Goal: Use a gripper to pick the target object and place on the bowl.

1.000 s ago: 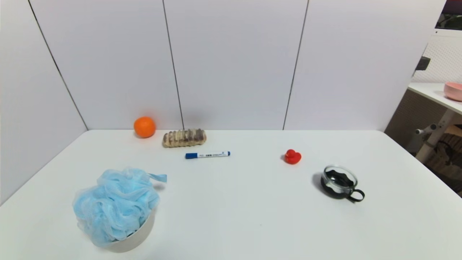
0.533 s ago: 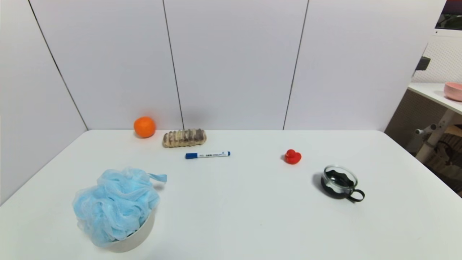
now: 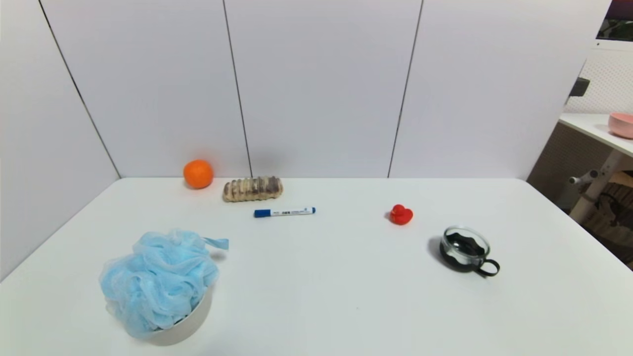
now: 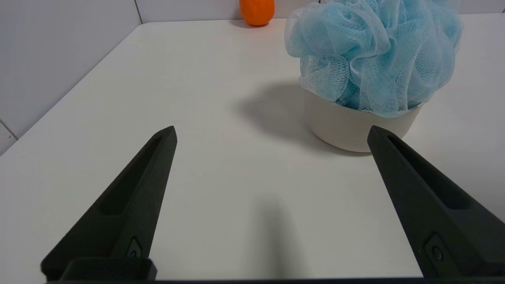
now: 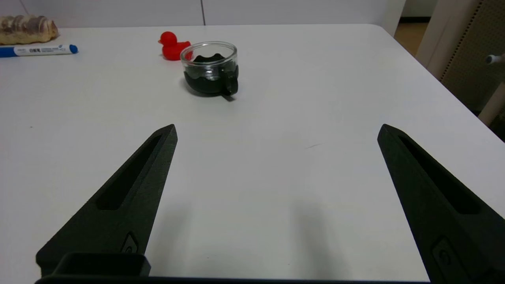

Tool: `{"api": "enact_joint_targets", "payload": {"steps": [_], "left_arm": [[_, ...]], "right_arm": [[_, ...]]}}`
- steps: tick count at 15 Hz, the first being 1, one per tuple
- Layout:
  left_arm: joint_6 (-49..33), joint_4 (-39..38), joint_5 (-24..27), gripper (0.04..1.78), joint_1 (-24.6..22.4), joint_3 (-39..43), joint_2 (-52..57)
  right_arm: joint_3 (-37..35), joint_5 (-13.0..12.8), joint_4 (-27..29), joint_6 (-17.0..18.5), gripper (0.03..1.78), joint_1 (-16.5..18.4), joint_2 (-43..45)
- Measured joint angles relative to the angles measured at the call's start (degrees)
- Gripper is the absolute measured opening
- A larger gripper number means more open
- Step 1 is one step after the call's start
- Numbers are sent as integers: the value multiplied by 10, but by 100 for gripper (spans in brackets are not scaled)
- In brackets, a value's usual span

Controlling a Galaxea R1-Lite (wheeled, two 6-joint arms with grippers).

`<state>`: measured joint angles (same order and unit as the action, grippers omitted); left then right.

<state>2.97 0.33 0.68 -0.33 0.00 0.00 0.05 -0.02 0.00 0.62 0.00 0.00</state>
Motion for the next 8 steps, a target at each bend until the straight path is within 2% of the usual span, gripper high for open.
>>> {"api": "enact_joint_targets", "payload": {"steps": [8], "left_arm": [[0, 0, 0, 171, 0, 0, 0]], "right_arm": [[0, 1, -1, -4, 175, 0, 0]]}}
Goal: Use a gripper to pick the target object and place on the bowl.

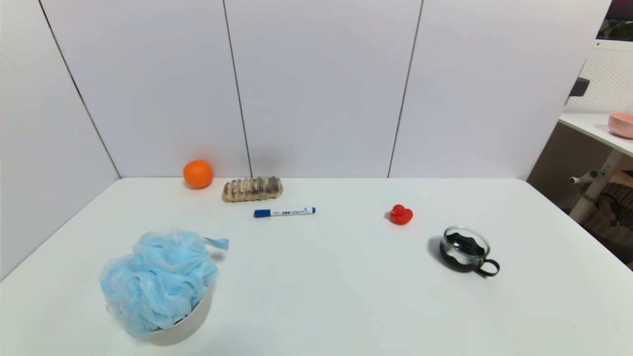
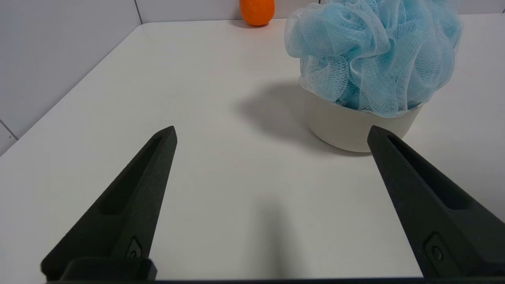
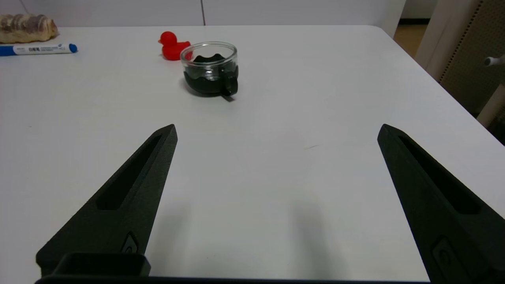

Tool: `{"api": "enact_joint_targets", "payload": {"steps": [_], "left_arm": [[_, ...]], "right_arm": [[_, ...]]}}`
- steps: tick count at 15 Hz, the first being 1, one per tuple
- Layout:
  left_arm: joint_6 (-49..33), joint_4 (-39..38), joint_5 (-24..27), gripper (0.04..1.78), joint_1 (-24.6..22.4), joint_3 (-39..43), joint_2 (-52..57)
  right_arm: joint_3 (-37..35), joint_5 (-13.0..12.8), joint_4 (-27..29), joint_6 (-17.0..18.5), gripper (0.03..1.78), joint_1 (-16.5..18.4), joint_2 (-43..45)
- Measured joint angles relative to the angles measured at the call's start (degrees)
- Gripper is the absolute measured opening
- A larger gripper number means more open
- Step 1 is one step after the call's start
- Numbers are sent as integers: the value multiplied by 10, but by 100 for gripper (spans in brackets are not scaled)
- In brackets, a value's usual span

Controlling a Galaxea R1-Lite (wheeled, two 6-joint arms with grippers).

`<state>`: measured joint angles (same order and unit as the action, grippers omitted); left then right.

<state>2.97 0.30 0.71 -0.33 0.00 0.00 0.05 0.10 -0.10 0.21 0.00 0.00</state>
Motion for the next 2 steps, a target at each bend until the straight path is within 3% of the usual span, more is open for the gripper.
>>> {"api": "enact_joint_targets", "payload": {"steps": [2], "left_arm": [[0, 0, 0, 171, 0, 0, 0]], "right_arm": [[0, -1, 1, 2, 175, 0, 0]]}}
